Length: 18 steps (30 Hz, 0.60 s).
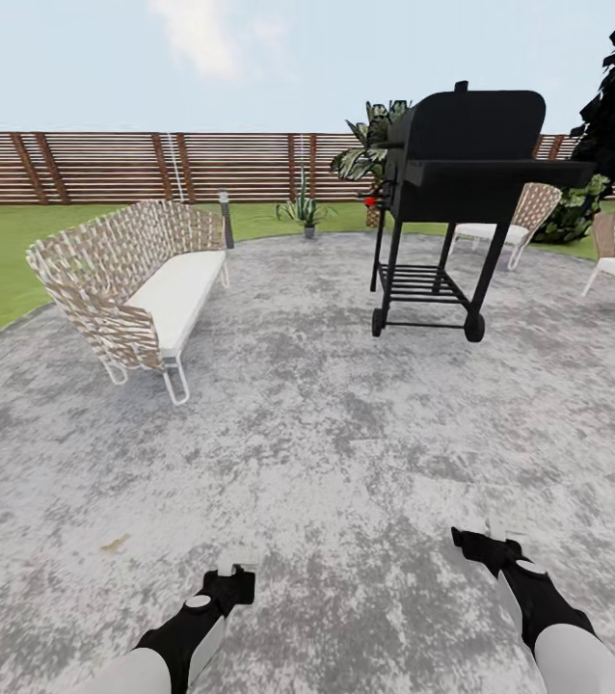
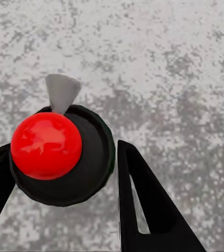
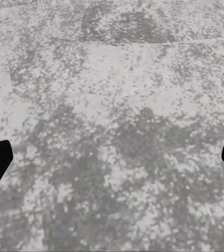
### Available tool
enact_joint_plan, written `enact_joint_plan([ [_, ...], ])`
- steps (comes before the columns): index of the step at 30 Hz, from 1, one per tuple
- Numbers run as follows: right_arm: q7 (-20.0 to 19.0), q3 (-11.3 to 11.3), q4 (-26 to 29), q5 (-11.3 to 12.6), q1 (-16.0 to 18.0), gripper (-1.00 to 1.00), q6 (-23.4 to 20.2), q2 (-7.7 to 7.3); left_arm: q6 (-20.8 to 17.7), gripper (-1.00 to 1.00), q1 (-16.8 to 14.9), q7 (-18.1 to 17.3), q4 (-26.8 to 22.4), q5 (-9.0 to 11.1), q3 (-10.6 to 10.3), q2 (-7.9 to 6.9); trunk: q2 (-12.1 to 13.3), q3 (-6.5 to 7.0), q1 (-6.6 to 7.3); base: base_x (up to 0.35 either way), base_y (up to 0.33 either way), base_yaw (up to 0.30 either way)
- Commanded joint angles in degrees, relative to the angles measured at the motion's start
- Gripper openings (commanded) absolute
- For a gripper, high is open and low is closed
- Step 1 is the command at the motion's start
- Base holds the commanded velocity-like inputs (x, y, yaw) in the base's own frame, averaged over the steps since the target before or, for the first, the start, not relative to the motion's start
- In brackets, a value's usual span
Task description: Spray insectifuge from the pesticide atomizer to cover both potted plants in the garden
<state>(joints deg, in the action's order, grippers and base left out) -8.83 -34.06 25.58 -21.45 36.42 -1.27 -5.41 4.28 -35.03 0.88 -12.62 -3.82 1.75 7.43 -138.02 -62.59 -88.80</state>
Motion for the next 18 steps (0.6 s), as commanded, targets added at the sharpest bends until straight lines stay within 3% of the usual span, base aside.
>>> enact_joint_plan([
  [1, -0.49, -0.48, 0.09, -0.54, 0.03, 1.0, -0.13, 0.05, 0.2, -1.0, -0.04, 0.09, 0.05, -0.41, 0.18, 0.02, -0.02, -0.05, -0.02, 0.333, -0.103, 0.013],
  [18, -0.57, -0.32, 0.28, -0.69, 0.03, 1.0, -0.13, 0.04, 0.2, -1.0, -0.04, 0.09, 0.02, -0.42, 0.24, -0.09, -0.02, -0.05, -0.02, 0.333, -0.103, 0.001],
])
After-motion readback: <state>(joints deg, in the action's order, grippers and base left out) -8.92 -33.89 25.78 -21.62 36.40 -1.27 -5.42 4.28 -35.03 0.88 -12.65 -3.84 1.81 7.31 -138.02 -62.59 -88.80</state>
